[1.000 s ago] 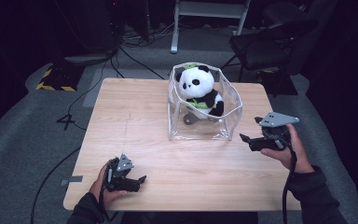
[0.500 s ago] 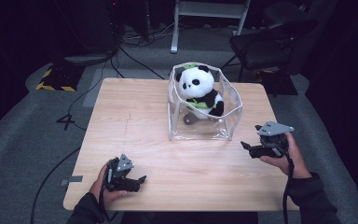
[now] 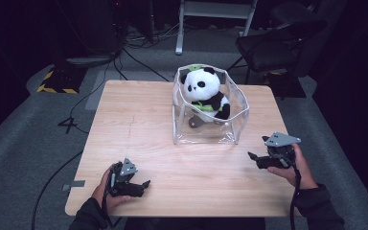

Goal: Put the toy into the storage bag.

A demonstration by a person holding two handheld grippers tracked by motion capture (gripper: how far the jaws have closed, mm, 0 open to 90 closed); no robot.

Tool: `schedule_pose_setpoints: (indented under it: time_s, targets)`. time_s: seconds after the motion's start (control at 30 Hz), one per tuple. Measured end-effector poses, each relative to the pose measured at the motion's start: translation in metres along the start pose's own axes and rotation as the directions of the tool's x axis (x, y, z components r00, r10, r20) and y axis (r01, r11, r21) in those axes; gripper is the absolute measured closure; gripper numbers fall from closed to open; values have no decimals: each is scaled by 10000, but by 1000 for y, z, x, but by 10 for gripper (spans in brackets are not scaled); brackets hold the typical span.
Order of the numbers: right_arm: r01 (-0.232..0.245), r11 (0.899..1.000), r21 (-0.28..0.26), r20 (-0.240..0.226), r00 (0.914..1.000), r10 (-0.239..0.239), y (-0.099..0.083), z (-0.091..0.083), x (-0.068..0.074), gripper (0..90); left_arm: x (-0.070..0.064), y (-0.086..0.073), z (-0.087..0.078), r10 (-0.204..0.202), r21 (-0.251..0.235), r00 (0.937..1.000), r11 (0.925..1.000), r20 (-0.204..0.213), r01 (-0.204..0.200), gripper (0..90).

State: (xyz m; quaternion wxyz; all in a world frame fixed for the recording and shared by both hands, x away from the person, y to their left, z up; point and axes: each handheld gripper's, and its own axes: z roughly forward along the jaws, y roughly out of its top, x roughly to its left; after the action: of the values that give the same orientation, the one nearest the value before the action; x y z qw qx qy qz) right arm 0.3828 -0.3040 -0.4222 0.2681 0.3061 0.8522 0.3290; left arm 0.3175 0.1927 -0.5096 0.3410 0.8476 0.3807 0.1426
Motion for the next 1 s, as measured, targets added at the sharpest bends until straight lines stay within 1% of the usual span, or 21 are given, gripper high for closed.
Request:
schedule_pose_setpoints:
  time_s: [0.13, 0.3, 0.5, 0.6, 0.67, 0.77, 0.83, 0.9, 1.0]
  targets:
    - [-58, 9999, 135, -64, 10000, 59, -8, 3, 1, 190, 0, 0, 0, 5, 0, 10000, 10000, -3, -5, 132]
    - [-147, 9994, 322, 4, 9999, 147, -17, 6, 1, 190, 0, 0, 0, -11, -3, 10000, 10000, 7, 11, 133]
    - [-200, 9987, 479, 9, 9998, 199, -29, 3, 1, 190, 0, 0, 0, -9, -3, 10000, 10000, 7, 9, 132]
    - [-296, 9979, 578, -44, 9995, 299, -37, 2, 0, 190, 0, 0, 0, 4, -6, 10000, 10000, -3, -4, 132]
    - [-363, 9972, 653, 2, 9993, 363, -42, 1, 0, 190, 0, 0, 0, -7, -3, 10000, 10000, 9, 7, 133]
    - [-518, 9962, 704, -64, 9986, 524, -48, 0, -1, 190, 0, 0, 0, -11, -8, 10000, 10000, 1, 11, 132]
    - [-521, 9956, 777, -99, 9985, 530, -53, 0, -2, 190, 0, 0, 0, -14, -9, 10000, 10000, 1, 14, 132]
    - [-605, 9949, 810, -214, 9978, 625, -57, 0, -2, 190, 0, 0, 0, -21, -8, 10000, 10000, -11, 21, 133]
    - [-540, 9946, 882, -359, 9977, 574, -63, 1, 0, 190, 0, 0, 0, -37, -13, 10000, 10000, -28, 37, 132]
